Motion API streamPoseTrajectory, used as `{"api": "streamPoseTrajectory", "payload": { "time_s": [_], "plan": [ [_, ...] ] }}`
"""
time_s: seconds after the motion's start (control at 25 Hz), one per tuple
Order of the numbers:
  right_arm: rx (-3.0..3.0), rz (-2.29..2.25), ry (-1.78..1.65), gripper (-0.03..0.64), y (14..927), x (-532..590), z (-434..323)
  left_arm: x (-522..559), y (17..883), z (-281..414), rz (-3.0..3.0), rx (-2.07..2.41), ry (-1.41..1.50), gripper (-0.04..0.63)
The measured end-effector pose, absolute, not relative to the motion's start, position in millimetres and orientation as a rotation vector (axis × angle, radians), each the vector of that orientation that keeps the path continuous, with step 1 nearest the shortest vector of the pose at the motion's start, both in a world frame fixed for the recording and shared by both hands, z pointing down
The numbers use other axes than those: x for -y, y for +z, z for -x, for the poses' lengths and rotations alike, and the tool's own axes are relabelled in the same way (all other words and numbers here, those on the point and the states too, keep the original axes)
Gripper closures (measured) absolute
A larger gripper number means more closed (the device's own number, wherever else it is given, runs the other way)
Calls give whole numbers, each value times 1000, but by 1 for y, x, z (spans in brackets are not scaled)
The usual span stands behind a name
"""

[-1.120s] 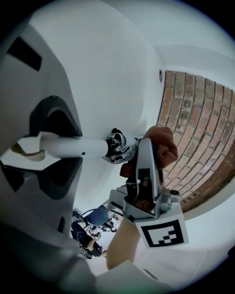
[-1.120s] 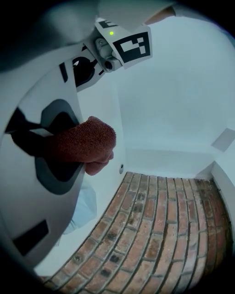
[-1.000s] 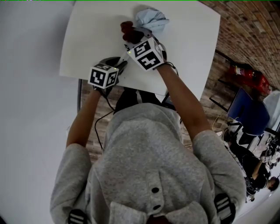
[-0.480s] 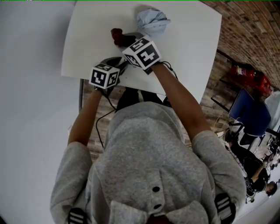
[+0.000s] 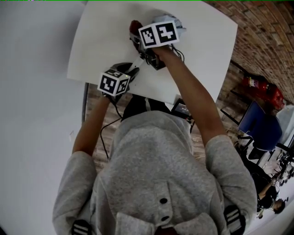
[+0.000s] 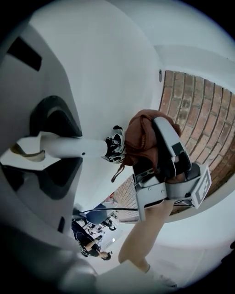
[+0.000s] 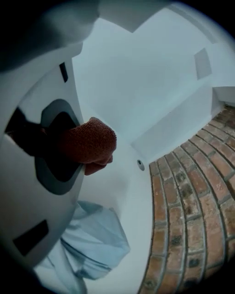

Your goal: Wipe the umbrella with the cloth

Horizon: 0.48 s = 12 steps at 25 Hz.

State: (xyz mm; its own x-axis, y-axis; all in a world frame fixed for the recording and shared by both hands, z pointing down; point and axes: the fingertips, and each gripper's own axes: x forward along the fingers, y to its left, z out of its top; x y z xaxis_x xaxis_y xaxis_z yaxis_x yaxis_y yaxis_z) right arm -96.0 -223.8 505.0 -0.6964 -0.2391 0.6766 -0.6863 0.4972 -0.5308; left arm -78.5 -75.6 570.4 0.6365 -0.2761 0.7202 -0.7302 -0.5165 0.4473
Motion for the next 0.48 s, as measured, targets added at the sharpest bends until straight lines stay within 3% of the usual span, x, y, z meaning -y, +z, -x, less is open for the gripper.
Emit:
{"api": "streamPoseTrajectory", "payload": {
  "time_s": [0.48],
  "plan": [
    [1951, -769, 483, 517, 508, 269, 24, 77, 568, 78, -2080, 774, 756, 442]
  ]
}}
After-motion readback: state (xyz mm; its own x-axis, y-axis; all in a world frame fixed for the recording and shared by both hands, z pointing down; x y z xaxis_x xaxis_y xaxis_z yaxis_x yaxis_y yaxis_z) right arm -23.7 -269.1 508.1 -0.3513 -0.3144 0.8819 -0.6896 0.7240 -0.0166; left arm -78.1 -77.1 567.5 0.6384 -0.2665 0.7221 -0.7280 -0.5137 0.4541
